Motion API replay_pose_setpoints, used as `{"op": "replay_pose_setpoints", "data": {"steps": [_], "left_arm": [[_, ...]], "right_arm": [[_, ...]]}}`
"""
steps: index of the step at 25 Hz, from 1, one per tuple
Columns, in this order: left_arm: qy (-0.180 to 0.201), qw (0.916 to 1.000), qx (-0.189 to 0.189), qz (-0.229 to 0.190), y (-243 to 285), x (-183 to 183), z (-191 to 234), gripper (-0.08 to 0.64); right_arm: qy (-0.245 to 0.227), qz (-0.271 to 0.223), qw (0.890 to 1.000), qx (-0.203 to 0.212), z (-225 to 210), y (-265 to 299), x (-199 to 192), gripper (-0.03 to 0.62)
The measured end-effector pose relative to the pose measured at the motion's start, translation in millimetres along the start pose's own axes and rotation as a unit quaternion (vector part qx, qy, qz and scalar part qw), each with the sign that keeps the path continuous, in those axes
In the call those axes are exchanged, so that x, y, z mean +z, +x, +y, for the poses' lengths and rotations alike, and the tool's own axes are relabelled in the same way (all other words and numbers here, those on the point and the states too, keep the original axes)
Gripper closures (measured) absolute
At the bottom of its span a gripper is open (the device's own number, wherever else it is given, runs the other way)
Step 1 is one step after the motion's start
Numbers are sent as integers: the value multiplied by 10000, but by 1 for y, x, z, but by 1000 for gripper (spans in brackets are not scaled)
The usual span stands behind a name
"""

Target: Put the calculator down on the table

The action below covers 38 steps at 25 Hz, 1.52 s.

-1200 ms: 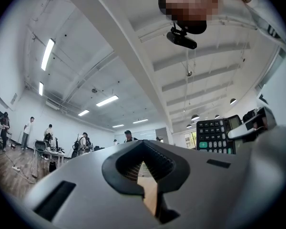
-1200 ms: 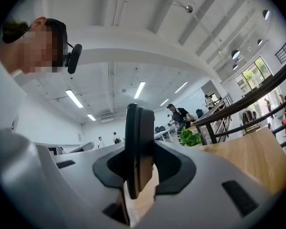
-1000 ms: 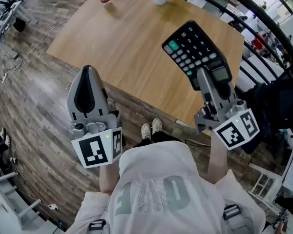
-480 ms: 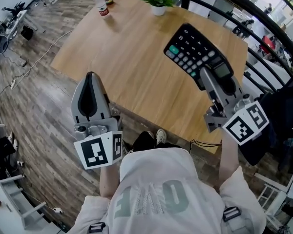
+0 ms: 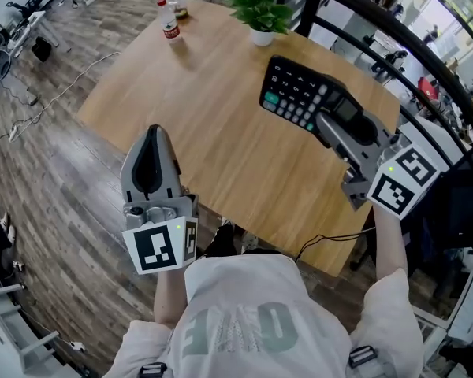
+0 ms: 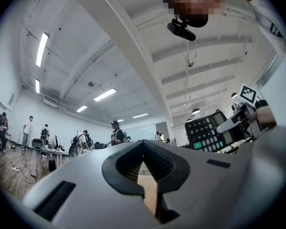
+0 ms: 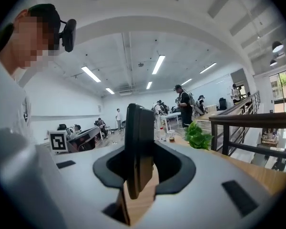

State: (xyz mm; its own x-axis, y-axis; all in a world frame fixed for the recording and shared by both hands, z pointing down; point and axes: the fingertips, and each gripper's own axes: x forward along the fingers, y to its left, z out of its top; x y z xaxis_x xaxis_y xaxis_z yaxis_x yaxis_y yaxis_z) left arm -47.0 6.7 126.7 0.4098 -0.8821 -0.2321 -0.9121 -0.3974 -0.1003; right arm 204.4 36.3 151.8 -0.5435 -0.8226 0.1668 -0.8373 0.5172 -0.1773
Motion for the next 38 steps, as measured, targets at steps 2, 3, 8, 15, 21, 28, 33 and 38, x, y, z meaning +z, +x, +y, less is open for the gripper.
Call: {"op": "replay_pose_setpoints", "data": {"steps": [2,3,8,15,21,28,33,38], "left_arm": [[31,10000,-10,27,6,-4,6,552],[44,10000,-14,30,9,-6,10,552],[-103,9999,-53,-62,22,-16,29,551],[-44,9981,176,584,29,-59,42,552],[-113,9949,278,966,45,-100,59,552],[-157,9877,290,1530,53,-149,57,552],[-167,9813,296,1894,62,-186,64,551],[-209,9765,368,2113,69,-211,66,551]], "right_arm": [[-95,252,9993,243,-2,15,4,472],[-160,393,9984,376,-1,24,5,472],[-485,1249,9850,1086,5,73,-3,472],[-548,2666,9390,2104,4,127,-51,472],[-318,3993,8683,2926,8,175,-122,472],[225,5180,7769,3571,3,203,-218,472],[564,5722,7262,3768,-9,222,-269,472],[871,5980,6946,3903,-18,231,-294,472]]}}
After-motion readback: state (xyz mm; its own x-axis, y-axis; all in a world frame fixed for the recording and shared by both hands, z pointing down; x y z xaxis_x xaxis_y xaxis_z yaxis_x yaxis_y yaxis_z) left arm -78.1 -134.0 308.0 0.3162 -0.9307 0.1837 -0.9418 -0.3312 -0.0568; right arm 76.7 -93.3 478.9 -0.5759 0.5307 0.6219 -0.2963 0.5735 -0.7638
